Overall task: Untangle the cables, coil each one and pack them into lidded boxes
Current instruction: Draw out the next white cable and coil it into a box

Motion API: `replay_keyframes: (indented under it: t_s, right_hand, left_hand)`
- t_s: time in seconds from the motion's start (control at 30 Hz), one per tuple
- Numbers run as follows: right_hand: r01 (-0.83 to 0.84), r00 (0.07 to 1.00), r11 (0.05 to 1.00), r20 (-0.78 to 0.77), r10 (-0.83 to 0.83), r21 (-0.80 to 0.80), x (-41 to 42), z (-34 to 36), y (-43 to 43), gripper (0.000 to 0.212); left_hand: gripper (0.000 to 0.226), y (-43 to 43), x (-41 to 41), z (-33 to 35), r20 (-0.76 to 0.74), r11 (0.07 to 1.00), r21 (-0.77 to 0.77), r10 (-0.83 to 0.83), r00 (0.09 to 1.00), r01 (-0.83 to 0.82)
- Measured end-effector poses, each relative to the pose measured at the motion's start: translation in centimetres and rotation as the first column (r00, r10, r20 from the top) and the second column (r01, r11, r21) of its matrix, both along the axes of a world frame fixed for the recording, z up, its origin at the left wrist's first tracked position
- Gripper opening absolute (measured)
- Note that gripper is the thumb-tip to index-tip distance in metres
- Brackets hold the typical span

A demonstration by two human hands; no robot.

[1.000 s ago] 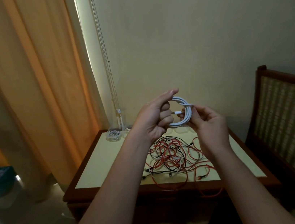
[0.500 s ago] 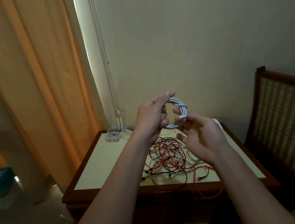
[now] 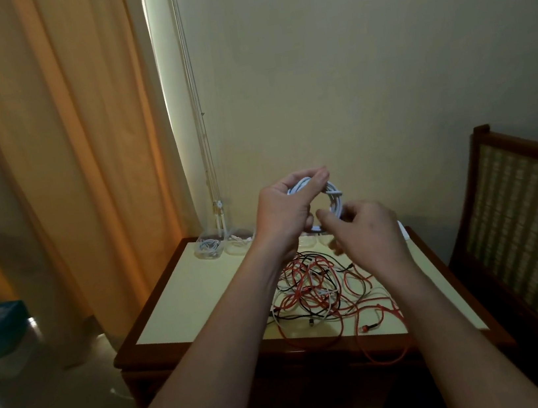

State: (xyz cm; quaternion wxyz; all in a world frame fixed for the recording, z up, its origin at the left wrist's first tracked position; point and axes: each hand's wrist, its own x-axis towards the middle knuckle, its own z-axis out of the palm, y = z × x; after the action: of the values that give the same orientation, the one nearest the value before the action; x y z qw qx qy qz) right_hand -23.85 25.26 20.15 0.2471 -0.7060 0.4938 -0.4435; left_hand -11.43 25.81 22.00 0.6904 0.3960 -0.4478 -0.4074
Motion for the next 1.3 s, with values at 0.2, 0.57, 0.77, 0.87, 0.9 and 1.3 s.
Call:
replay_keyframes:
  t_s: [0.2, 0.57, 0.77, 0.87, 0.9, 1.3]
  right_hand:
    - [0.009, 0.984, 0.998, -0.178, -0.019, -0.058, 0.4, 0.7, 0.4, 0.057]
    - [-0.209, 0.975, 0.977, 0.09, 0.205, 0.03, -0.9, -0.8, 2.5, 0.057]
    - [-0.222, 0.95, 0.974, 0.232, 0.208, 0.036, -1.3, -1.1, 1.3, 0.038]
    - [-0.249, 0.866, 0.968, 0.453, 0.212, 0.022, -0.7, -1.0, 0.9, 0.023]
    - [-0.269, 0.819, 0.963, 0.532, 0.216, 0.023, -0.6, -0.9, 0.7, 0.022]
    - [-0.243, 0.847, 0.946, 0.523, 0.099, 0.215, 1.0, -2.9, -6.3, 0.028]
  left_hand:
    - [0.009, -0.1, 0.6, 0.8, 0.01, 0.998, -0.006, 0.069, 0.998, -0.069]
    - [0.011, -0.9, 0.3, 0.8, 0.011, 0.989, 0.061, 0.137, 0.99, -0.138]
    - [0.005, -0.9, 0.3, 1.7, -0.361, 0.986, 0.05, -0.132, 0.923, 0.16]
    - [0.007, -0.5, 0.4, 1.8, -0.463, 0.972, 0.003, -0.206, 0.862, 0.234]
    - [0.009, -0.5, 0.5, 1.7, -0.49, 0.967, -0.014, -0.228, 0.841, 0.254]
    - [0.029, -4.4, 3.0, -5.3, 0.002, 0.976, 0.194, 0.098, 0.995, -0.096]
